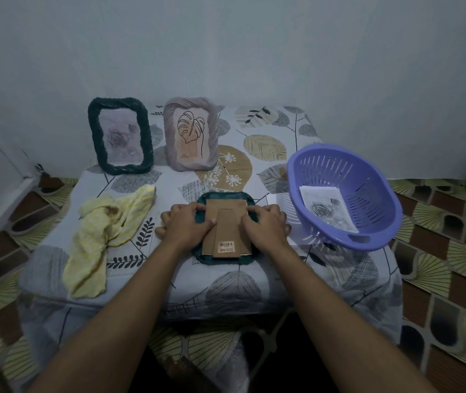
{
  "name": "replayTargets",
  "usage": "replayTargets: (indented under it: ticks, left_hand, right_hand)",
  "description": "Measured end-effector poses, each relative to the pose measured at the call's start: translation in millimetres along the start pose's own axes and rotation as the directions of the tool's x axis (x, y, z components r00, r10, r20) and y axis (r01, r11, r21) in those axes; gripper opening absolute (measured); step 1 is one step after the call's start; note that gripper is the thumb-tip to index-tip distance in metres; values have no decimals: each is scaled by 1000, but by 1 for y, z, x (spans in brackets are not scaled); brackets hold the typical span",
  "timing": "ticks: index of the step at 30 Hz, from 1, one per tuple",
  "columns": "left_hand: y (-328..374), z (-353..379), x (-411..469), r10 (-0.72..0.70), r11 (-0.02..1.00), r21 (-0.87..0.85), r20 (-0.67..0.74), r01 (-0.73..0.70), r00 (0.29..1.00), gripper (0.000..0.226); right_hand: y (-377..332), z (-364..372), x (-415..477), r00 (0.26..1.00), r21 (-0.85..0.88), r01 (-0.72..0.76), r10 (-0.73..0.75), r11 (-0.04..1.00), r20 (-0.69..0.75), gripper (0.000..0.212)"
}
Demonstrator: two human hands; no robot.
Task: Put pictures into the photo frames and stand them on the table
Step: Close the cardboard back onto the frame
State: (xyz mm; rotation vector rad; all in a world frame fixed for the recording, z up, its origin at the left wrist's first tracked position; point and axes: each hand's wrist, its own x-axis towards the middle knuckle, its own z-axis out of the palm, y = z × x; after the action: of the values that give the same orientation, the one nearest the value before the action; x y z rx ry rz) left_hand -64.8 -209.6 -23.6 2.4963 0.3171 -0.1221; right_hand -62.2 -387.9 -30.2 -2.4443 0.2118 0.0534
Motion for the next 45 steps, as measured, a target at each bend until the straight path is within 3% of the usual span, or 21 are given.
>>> replayTargets:
  ticks: [15, 21, 25, 32, 40, 45]
  left_hand:
    - [1, 6, -3, -23, 1000, 16, -93, 25, 995, 36]
    - [-2, 5, 7, -24, 999, 42, -69, 27, 997, 37]
    - [-6, 3, 16, -12, 998, 54, -52, 15, 999, 35]
    - [-17, 1, 39, 90, 996, -24, -17, -91, 996, 37]
    - [-14, 10, 52, 98, 992, -59, -140, -107, 985, 21]
    - [-11, 13, 56, 116, 993, 26, -149, -113, 982, 28]
  right_hand:
    - [9, 13, -3, 970, -192, 237, -241, 952, -1, 54]
    - [12, 13, -3, 932, -279, 363, -340, 889, 127, 55]
    - [13, 15, 0, 934, -359, 357, -325, 862, 149, 57]
    - [14, 16, 3, 935, -354, 354, -328, 866, 132, 54]
    - [15, 20, 6, 939, -334, 343, -320, 878, 122, 52]
    - [15, 20, 7, 942, -328, 337, -317, 883, 114, 53]
